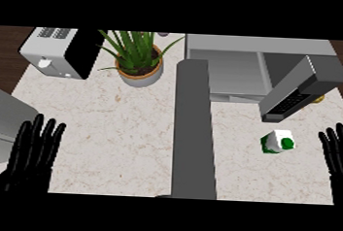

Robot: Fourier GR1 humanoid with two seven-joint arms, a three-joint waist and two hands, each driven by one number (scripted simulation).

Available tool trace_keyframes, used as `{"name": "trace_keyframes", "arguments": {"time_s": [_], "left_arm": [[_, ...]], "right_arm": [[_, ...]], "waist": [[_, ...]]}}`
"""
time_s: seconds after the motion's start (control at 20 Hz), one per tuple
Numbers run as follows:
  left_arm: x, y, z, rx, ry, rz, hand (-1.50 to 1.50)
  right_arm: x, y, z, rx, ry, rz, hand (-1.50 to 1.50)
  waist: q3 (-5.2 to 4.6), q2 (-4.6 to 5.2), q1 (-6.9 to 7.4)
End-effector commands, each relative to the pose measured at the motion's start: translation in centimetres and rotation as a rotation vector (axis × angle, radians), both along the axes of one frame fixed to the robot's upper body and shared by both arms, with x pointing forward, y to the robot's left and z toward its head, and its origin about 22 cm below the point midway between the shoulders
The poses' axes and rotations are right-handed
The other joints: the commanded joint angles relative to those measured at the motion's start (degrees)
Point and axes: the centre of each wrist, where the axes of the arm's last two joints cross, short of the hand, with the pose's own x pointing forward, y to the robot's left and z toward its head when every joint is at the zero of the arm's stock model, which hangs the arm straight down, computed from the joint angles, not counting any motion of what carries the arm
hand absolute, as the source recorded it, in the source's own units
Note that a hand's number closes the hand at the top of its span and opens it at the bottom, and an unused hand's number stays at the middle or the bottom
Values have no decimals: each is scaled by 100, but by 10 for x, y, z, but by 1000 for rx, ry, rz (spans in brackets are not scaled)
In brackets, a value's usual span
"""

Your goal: Pick up the milk, place it into the microwave and close the microwave

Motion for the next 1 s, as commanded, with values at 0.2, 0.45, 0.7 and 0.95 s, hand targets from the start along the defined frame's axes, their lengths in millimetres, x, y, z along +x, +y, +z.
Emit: {"name": "trace_keyframes", "arguments": {"time_s": [0.2,0.45,0.7,0.95], "left_arm": [[-29,4,-20,-18,0,4,-150],[-32,5,-27,4,-3,13,-150],[-28,1,-27,6,-15,-4,-150],[-42,16,-4,-10,-1,-3,-150]], "right_arm": [[20,22,-43,30,21,-37,-150],[34,-18,-75,11,50,-131,-150],[28,-51,-111,3,86,-198,-150],[46,-41,-137,11,89,-214,-150]], "waist": [[1,1,26],[2,6,32],[5,13,29],[5,10,34]]}}
